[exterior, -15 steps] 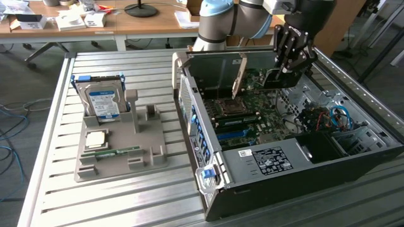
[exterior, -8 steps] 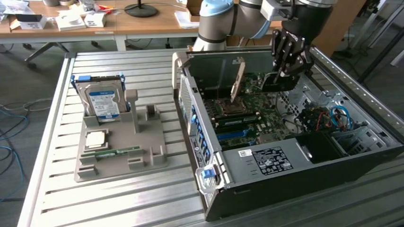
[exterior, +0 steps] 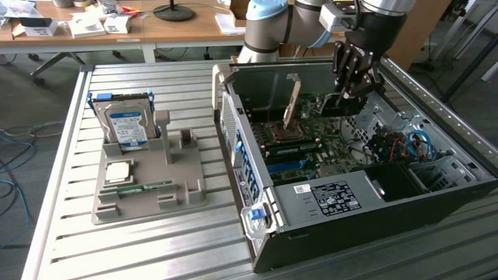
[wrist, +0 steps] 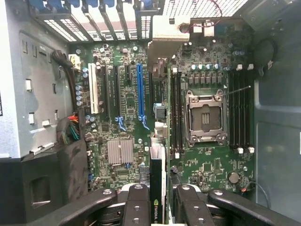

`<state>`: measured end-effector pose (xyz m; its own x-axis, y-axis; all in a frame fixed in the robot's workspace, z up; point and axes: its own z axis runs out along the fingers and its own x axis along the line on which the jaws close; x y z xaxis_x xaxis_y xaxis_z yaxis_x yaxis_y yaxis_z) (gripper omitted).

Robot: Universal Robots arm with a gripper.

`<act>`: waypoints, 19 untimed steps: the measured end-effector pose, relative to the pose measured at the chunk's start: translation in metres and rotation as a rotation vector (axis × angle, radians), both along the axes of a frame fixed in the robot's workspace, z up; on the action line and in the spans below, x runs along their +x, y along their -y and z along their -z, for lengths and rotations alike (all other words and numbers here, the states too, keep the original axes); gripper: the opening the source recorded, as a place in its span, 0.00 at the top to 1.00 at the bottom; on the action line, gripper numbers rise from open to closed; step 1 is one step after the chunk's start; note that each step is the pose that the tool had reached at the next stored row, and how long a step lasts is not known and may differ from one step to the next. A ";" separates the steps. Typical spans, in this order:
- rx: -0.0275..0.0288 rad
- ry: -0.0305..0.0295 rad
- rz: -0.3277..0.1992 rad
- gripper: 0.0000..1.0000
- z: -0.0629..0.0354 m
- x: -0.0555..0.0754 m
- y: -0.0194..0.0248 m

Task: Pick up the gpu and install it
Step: 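Insert the gpu into the slot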

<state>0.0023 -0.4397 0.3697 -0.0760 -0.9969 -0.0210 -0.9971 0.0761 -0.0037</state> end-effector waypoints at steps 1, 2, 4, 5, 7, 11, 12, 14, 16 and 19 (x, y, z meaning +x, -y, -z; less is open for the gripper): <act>0.0001 0.0000 0.000 0.74 0.0010 0.000 0.0000; 0.0000 0.0000 0.000 0.74 0.0017 0.000 0.0000; -0.0002 -0.0001 0.000 0.74 0.0020 0.000 0.0000; -0.0002 -0.0001 0.000 0.74 0.0020 0.000 0.0000; -0.0001 -0.0001 0.000 0.74 0.0021 0.000 0.0000; 0.0003 0.0001 0.000 0.74 0.0028 -0.002 -0.0001; 0.0002 0.0000 0.000 0.74 0.0032 -0.003 0.0000; 0.0001 0.0000 0.000 0.74 0.0038 -0.006 0.0000; 0.0001 0.0000 0.000 0.74 0.0052 -0.007 0.0000; 0.0000 0.0000 0.000 0.74 0.0095 -0.007 0.0000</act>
